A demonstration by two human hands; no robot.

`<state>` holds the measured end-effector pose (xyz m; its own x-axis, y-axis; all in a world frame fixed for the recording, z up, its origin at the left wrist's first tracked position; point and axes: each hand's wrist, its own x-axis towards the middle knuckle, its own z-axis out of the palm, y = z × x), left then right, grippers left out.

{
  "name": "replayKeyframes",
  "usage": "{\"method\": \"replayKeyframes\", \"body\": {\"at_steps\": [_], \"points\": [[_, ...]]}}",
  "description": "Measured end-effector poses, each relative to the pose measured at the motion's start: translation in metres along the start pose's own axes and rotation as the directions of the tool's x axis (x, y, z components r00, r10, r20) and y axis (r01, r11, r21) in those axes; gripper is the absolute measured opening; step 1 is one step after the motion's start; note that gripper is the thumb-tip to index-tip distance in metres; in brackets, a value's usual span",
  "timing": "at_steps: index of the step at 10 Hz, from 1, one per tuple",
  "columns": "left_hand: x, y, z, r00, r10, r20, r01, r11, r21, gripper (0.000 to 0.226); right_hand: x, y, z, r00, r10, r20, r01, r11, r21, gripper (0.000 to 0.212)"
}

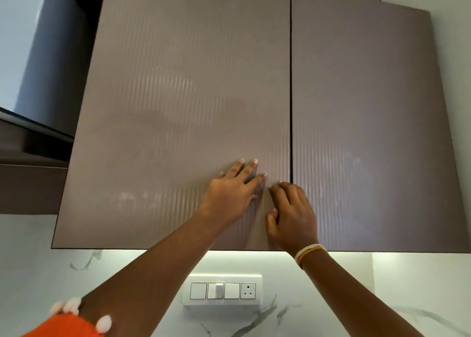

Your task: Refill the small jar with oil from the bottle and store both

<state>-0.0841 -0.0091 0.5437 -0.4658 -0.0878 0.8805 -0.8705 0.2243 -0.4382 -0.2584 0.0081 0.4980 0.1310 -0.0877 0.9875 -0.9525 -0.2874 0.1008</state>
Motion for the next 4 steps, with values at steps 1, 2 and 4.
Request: {"method": "replayKeyframes", "body": {"at_steps": [1,2,4], "points": [[-0.002,-0.001,0.009,1.000,-0.002,-0.021,0.002,1.000,0.007,0.049,0.000,-0.001,0.004,1.000,0.018,0.018,-0.018,1.000,-0.011,0.048],[-0.007,0.000,0.009,1.000,0.001,0.017,-0.001,1.000,0.009,0.050,-0.004,0.000,0.001,0.998,0.014,0.066,-0.009,0.997,-0.076,0.051],[-0.010,0.008,-0.018,0.979,0.033,0.203,-0.031,0.999,-0.014,0.063,0.004,-0.004,-0.015,0.962,-0.002,0.272,0.063,0.975,-0.215,0.055]]}}
